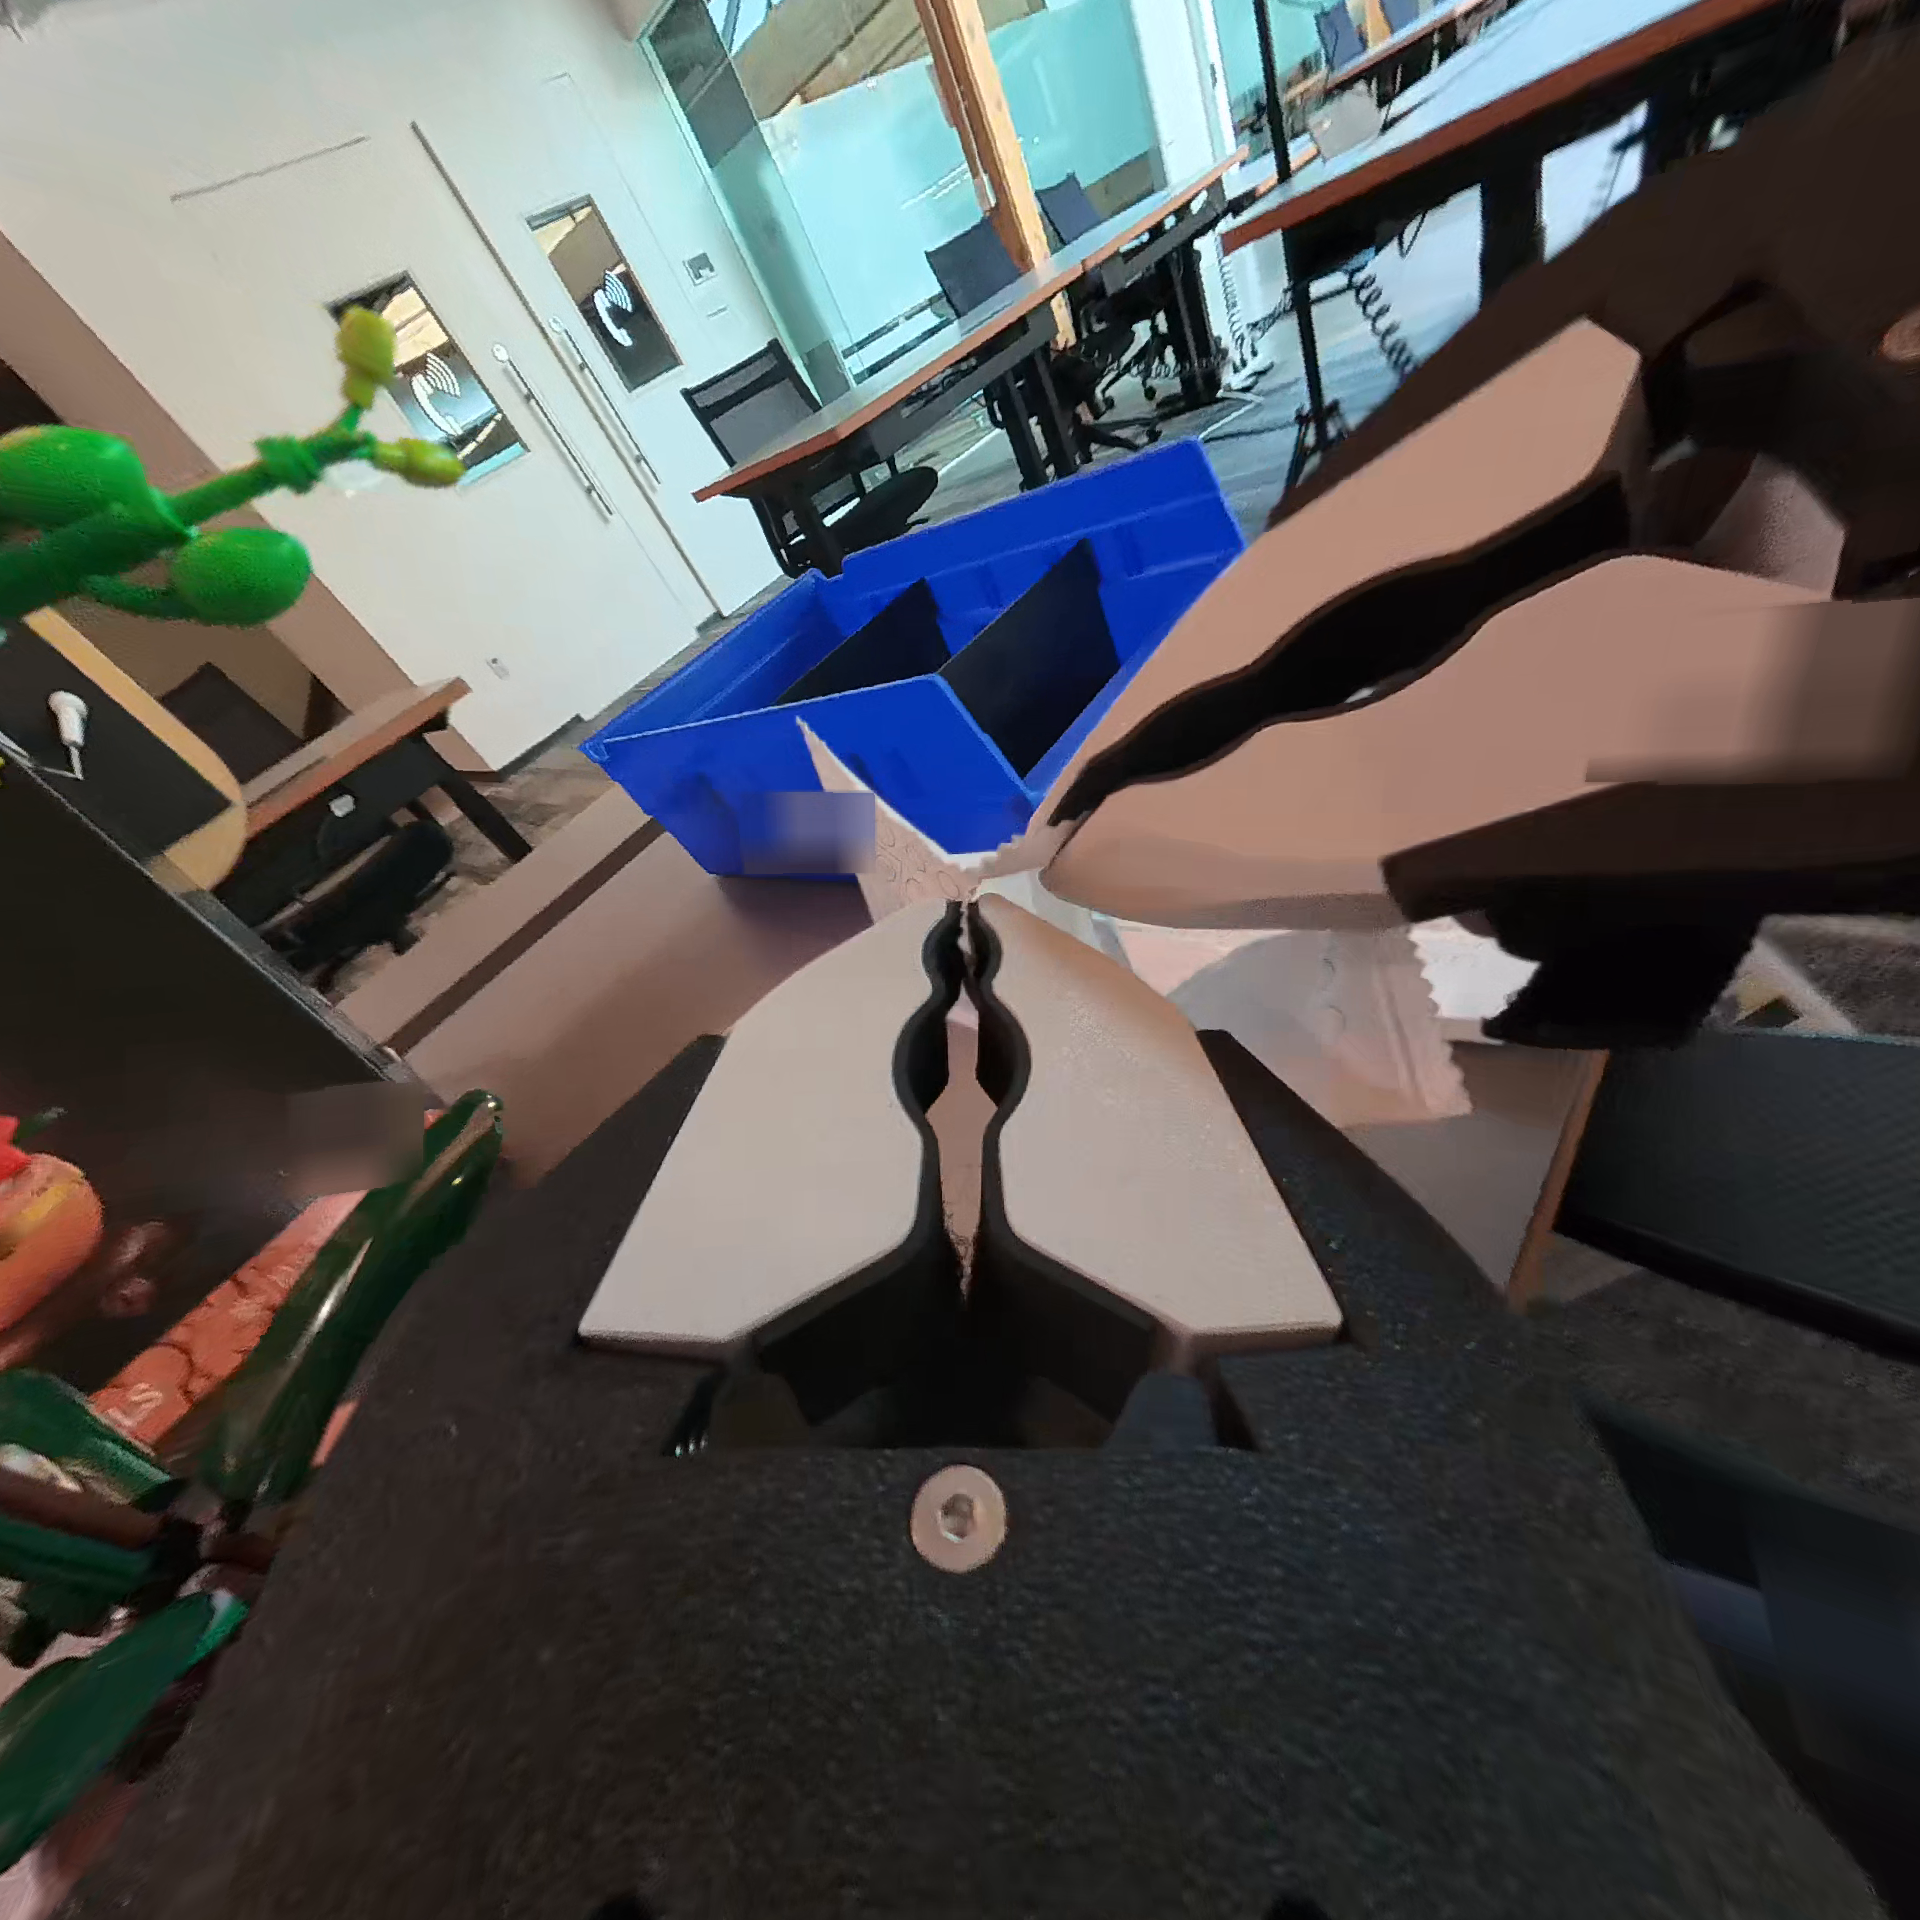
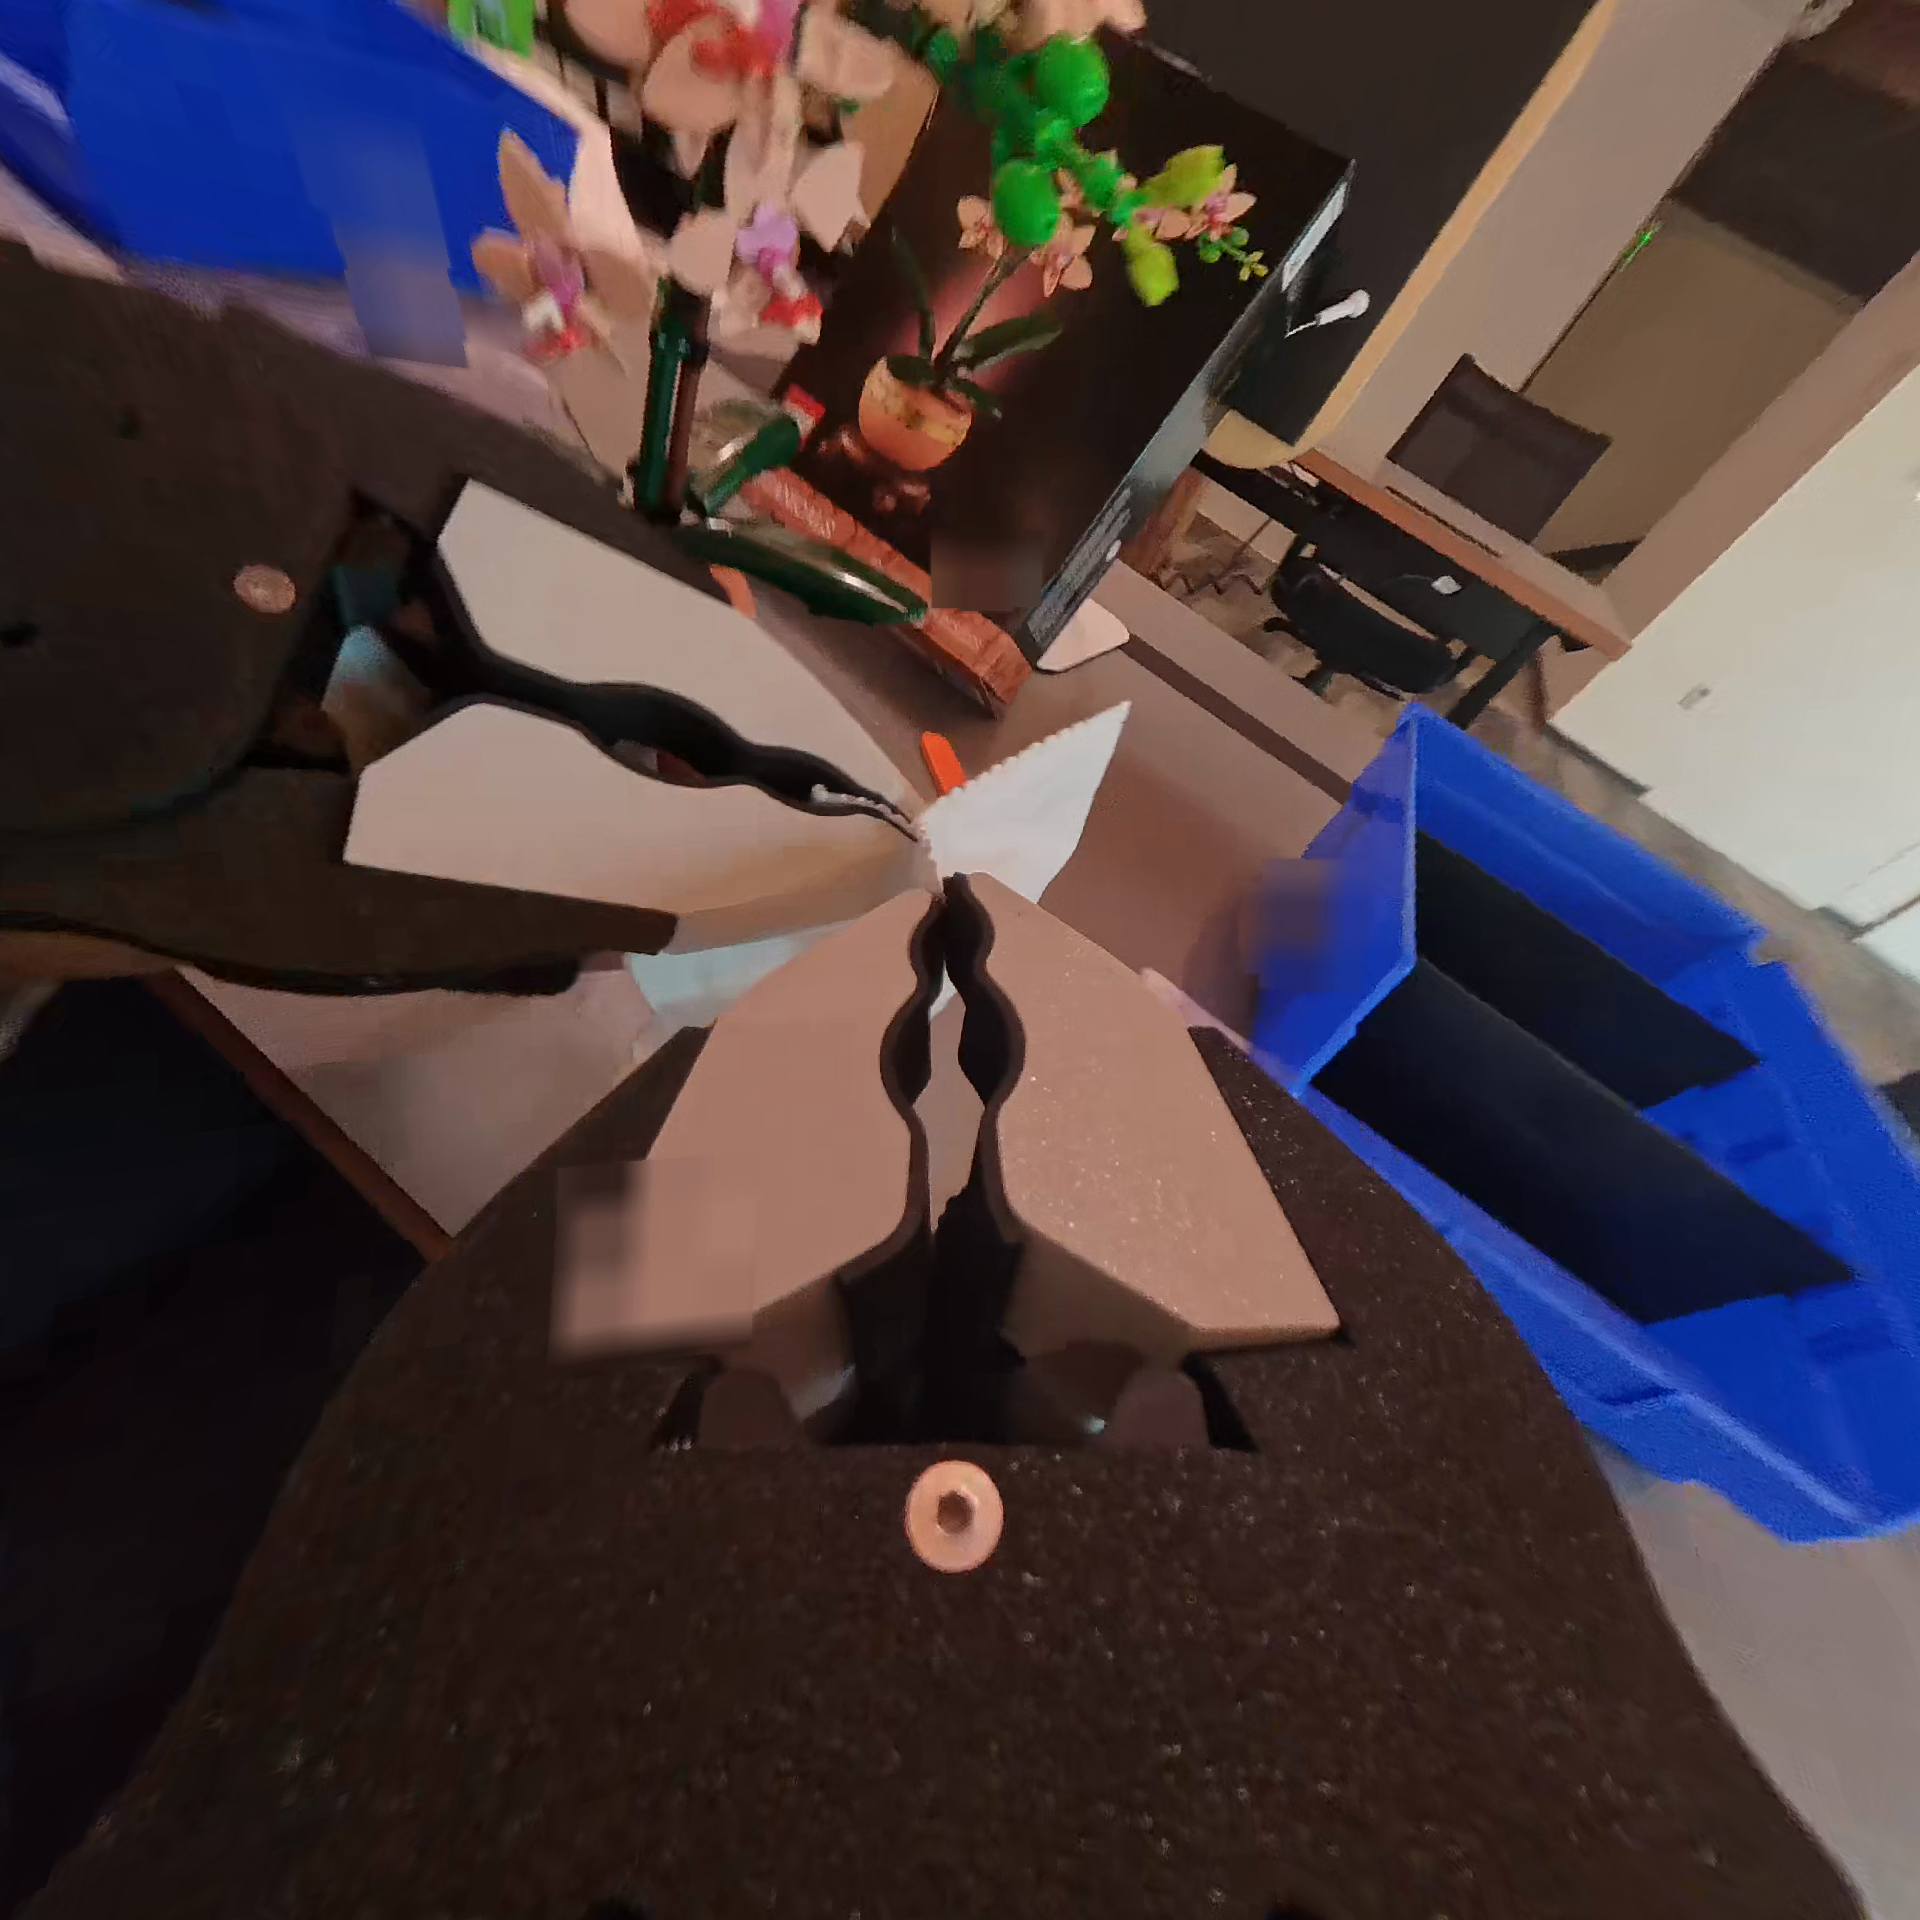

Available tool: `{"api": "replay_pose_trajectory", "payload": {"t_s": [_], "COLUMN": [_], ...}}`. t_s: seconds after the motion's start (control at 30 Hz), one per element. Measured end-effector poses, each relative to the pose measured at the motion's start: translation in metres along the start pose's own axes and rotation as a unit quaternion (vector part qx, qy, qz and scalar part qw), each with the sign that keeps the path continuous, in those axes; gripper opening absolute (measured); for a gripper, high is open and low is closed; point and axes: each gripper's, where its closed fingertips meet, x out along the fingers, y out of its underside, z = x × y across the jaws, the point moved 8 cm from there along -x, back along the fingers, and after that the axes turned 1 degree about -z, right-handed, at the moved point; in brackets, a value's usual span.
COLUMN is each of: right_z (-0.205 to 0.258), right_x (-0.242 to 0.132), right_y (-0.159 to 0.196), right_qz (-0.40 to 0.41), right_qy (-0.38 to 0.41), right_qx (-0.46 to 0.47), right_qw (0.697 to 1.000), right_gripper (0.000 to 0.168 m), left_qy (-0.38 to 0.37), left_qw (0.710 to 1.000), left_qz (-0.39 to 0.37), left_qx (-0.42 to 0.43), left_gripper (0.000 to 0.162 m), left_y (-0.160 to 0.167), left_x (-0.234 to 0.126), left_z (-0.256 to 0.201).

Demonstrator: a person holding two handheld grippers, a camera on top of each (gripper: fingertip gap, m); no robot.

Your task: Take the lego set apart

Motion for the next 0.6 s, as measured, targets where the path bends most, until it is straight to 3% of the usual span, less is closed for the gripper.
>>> {"api": "replay_pose_trajectory", "payload": {"t_s": [0.27,0.4,0.47,0.6], "right_z": [-0.011,-0.013,-0.011,-0.001], "right_x": [-0.003,-0.001,-0.001,-0.001], "right_y": [0.005,0.009,0.005,-0.008], "right_qz": [-0.038,-0.014,0.023,0.034], "right_qy": [0.001,0.001,0.006,0.042], "right_qx": [0.094,0.095,0.058,-0.015], "right_qw": [0.995,0.995,0.998,0.998], "right_gripper": [0.000,0.005,0.032,0.027], "left_qy": [0.005,0.001,-0.016,-0.026], "left_qw": [0.996,1.000,1.000,0.998], "left_qz": [-0.006,0.012,0.021,0.024], "left_qx": [-0.085,-0.026,0.017,0.055], "left_gripper": [0.000,0.000,0.000,0.000], "left_y": [0.001,0.004,0.003,-0.001], "left_x": [-0.004,-0.001,0.000,0.001], "left_z": [0.013,0.005,0.002,-0.005]}}
